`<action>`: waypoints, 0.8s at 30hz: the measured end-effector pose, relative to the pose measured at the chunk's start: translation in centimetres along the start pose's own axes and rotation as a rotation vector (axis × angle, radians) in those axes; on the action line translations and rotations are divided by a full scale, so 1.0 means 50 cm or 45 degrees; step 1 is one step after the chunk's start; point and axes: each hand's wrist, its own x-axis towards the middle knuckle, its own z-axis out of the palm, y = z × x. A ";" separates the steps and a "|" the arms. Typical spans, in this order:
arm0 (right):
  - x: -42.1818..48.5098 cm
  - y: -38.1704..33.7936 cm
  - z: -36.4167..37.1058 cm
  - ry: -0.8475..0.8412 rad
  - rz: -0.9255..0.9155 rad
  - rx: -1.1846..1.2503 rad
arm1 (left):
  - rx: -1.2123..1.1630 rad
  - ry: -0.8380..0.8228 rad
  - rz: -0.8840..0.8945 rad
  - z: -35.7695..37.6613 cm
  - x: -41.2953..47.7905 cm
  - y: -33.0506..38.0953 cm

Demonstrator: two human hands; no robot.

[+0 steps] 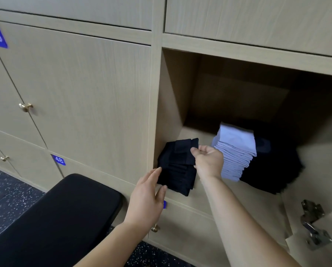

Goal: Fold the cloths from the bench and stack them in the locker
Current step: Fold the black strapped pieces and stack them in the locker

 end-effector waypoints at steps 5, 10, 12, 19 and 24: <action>-0.005 0.000 0.003 0.074 -0.088 -0.096 | -0.015 -0.019 -0.001 -0.002 -0.008 -0.005; -0.002 0.003 0.011 0.086 -0.060 0.009 | 0.015 -0.028 -0.001 0.000 -0.014 -0.014; -0.005 0.004 0.014 0.074 -0.090 -0.032 | 0.026 -0.035 0.003 0.003 -0.019 -0.017; -0.022 -0.001 -0.033 0.043 -0.370 -0.677 | 0.021 -0.057 0.003 0.009 -0.032 -0.021; -0.034 0.007 -0.083 -0.259 -0.733 -0.985 | 0.040 -0.096 -0.008 0.035 -0.050 -0.024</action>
